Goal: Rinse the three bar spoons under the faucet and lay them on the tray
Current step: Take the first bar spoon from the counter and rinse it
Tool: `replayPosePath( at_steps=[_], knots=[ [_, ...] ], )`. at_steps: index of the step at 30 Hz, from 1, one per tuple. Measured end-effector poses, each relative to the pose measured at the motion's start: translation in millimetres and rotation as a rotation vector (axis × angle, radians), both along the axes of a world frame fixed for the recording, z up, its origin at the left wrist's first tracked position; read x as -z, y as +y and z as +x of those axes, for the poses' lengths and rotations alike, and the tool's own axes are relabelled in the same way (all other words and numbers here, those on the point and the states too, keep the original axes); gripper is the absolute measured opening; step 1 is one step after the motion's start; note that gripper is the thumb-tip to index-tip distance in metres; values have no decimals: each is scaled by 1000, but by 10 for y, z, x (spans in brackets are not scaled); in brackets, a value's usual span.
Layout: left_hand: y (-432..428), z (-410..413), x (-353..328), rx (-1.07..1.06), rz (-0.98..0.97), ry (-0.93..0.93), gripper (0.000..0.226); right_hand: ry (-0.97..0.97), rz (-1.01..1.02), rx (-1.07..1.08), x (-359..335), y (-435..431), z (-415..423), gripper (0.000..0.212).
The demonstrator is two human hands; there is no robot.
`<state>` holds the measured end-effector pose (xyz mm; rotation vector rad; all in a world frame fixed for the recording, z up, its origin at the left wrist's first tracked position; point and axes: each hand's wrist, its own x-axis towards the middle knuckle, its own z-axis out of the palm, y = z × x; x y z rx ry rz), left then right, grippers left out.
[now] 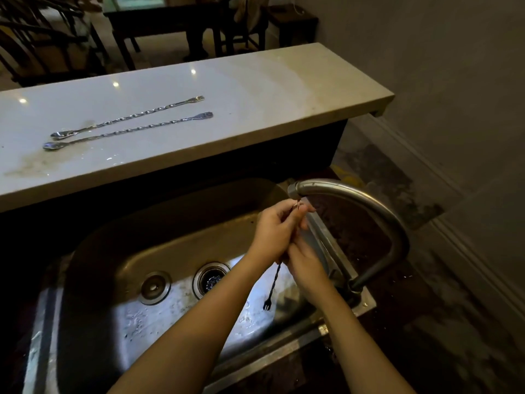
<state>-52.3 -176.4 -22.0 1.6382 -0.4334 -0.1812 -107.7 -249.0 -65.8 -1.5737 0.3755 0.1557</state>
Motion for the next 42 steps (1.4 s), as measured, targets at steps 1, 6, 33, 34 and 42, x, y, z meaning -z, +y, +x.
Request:
replayPosePath(
  at_steps=[1,6,33,34,42],
  knots=[
    [0,21,-3,-39,19,-25,22,-22,53,29,-15,13,-2,19],
    [36,33,-21,-69,77,-62,29,-164,11,145,-60,-29,112,32],
    [40,-19,-236,-92,38,-143,20,-380,244,127,-87,-117,333,30],
    [42,-6,-242,-89,47,-120,20,-347,187,131,-100,-129,333,26],
    [340,367,-458,-219,-183,63,19,-186,-104,-46,216,-162,159,28]
  ],
)
